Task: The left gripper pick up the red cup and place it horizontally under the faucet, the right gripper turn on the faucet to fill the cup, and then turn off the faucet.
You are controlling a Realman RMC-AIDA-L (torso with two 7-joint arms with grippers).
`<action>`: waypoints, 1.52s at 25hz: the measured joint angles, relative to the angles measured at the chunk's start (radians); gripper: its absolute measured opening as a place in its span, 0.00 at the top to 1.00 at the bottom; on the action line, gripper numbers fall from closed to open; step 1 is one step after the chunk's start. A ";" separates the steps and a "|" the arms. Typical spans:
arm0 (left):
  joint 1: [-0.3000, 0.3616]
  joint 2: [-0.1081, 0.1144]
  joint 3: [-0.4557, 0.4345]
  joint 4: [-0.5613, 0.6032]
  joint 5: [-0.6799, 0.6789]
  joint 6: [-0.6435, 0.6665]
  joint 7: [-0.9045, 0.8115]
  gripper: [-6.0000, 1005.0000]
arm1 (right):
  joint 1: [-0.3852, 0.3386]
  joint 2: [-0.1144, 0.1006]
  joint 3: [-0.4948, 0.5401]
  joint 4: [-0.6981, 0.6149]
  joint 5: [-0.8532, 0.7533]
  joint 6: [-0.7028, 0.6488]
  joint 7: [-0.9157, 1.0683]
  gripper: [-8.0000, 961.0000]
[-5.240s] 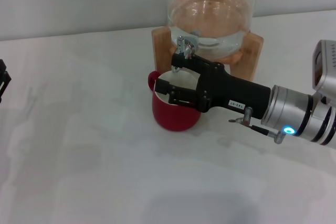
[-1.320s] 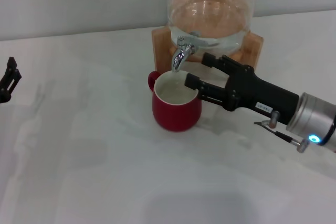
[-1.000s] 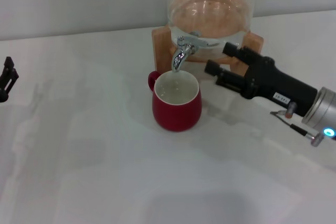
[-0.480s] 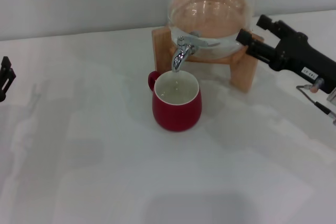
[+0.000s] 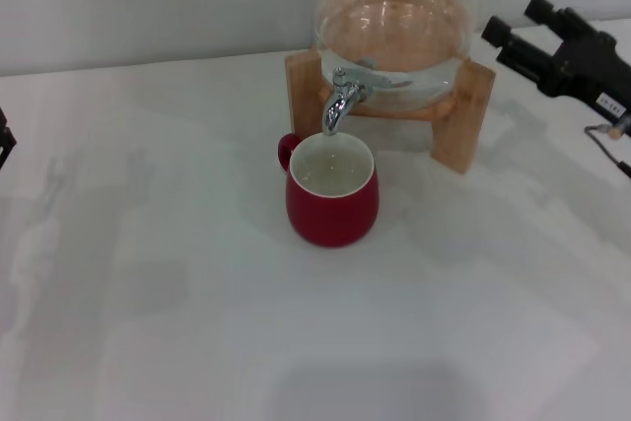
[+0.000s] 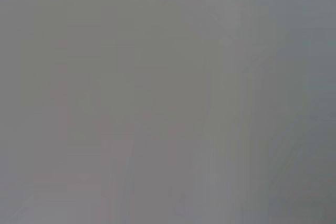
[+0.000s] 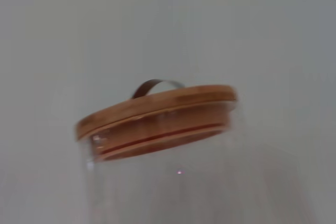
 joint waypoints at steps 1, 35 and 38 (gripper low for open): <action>0.000 0.000 -0.001 0.000 -0.001 0.000 0.000 0.12 | 0.000 0.000 0.013 -0.001 0.000 0.007 -0.005 0.10; -0.006 -0.004 -0.012 -0.001 -0.140 0.009 -0.006 0.12 | 0.004 0.047 0.392 0.009 0.010 0.186 -0.247 0.10; -0.002 -0.005 -0.012 0.001 -0.157 0.011 -0.006 0.12 | 0.004 0.047 0.408 0.007 0.011 0.181 -0.247 0.10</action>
